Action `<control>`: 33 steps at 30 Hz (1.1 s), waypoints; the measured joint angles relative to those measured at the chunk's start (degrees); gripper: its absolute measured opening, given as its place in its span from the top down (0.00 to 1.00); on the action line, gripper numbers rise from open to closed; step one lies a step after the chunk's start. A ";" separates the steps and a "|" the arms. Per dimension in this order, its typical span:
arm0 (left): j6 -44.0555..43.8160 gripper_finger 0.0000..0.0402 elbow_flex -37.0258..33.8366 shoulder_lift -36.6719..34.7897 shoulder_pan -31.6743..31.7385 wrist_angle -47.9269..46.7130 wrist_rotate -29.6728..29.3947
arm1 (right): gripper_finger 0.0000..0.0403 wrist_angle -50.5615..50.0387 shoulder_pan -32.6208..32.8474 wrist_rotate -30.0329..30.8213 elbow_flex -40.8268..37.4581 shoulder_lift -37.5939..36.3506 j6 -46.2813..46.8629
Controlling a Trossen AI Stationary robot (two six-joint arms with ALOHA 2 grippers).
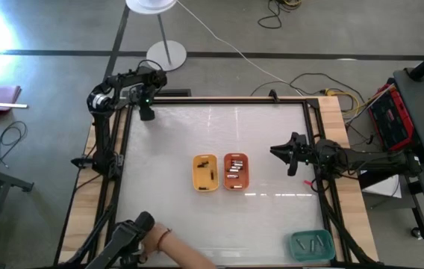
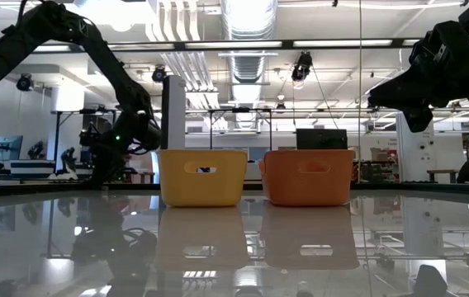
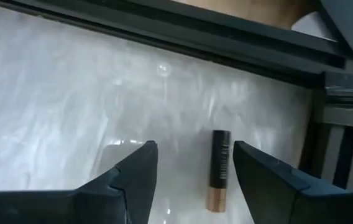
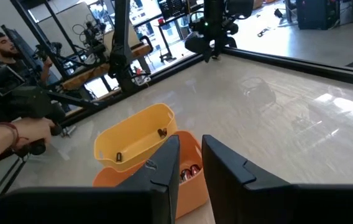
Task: Sort batteries
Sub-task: Put the black battery into the yellow bin
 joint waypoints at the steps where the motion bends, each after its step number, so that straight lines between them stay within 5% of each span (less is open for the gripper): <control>1: 0.04 0.52 0.04 -0.07 0.00 -0.09 0.08 | 0.85 0.00 0.00 0.02 0.00 -0.01 0.00; 10: 4.21 0.58 -2.80 -0.61 -0.02 8.31 -1.20 | 0.81 0.00 0.00 0.02 0.00 0.00 -0.01; 22: 8.71 0.96 -4.04 -0.38 -0.55 11.13 -2.77 | 0.76 0.00 0.00 0.02 0.01 -0.01 0.00; 33: 18.29 0.99 1.16 -1.34 -6.14 10.45 -3.62 | 0.78 0.00 0.00 0.02 0.00 0.00 0.00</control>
